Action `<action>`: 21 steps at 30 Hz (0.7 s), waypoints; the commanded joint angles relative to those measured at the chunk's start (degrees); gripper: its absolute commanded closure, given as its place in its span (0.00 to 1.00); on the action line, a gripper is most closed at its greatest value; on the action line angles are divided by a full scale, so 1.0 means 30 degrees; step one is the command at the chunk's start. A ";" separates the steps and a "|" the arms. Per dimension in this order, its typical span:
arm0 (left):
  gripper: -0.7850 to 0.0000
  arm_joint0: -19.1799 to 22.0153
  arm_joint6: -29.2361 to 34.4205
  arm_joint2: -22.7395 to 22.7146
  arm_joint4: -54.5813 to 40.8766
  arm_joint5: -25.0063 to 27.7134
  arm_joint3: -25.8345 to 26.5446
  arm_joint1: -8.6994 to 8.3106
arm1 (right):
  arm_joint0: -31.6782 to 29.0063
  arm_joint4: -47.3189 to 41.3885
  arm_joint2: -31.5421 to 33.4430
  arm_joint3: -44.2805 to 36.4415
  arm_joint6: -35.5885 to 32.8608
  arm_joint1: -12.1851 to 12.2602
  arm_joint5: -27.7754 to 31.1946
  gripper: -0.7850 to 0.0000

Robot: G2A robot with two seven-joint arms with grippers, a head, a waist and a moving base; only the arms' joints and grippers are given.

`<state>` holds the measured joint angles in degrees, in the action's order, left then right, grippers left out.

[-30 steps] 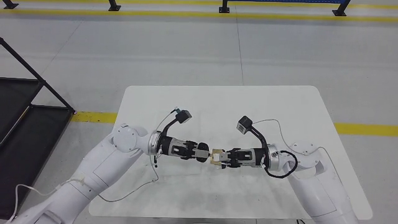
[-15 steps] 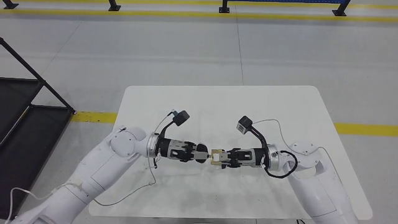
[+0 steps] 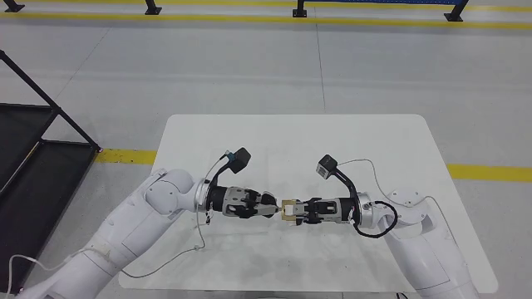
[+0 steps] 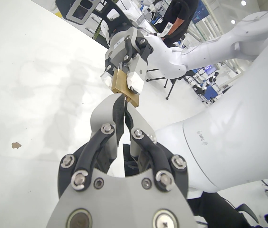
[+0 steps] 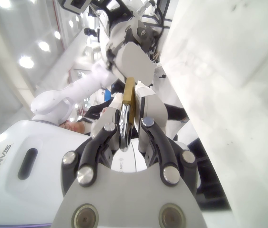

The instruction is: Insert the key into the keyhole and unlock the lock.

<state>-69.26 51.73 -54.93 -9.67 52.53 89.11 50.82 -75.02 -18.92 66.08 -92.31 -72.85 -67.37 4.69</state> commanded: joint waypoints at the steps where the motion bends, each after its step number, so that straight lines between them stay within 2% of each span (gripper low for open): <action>1: 1.00 -0.0133 -0.0550 -0.0200 0.0657 0.0227 0.0124 -0.0004 | 0.0000 0.0000 0.0000 0.0000 0.0000 0.0000 0.0000 1.00; 5: 1.00 -0.0474 -0.1633 -0.0504 0.1644 0.0613 0.0410 0.0005 | 0.0000 0.0000 0.0000 0.0000 0.0000 0.0000 0.0000 1.00; 13: 1.00 -0.0578 -0.2413 -0.0636 0.2925 0.0764 0.0691 0.0031 | 0.0000 0.0000 0.0000 0.0000 0.0000 0.0000 0.0000 1.00; 21: 1.00 -0.1078 -0.4165 -0.1294 0.5691 0.1109 0.1272 0.0048 | 0.0000 0.0000 0.0000 0.0000 0.0000 0.0000 0.0000 1.00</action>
<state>-72.11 40.31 -58.44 5.70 55.77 92.61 50.95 -75.02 -18.92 66.08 -92.31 -72.85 -67.37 4.69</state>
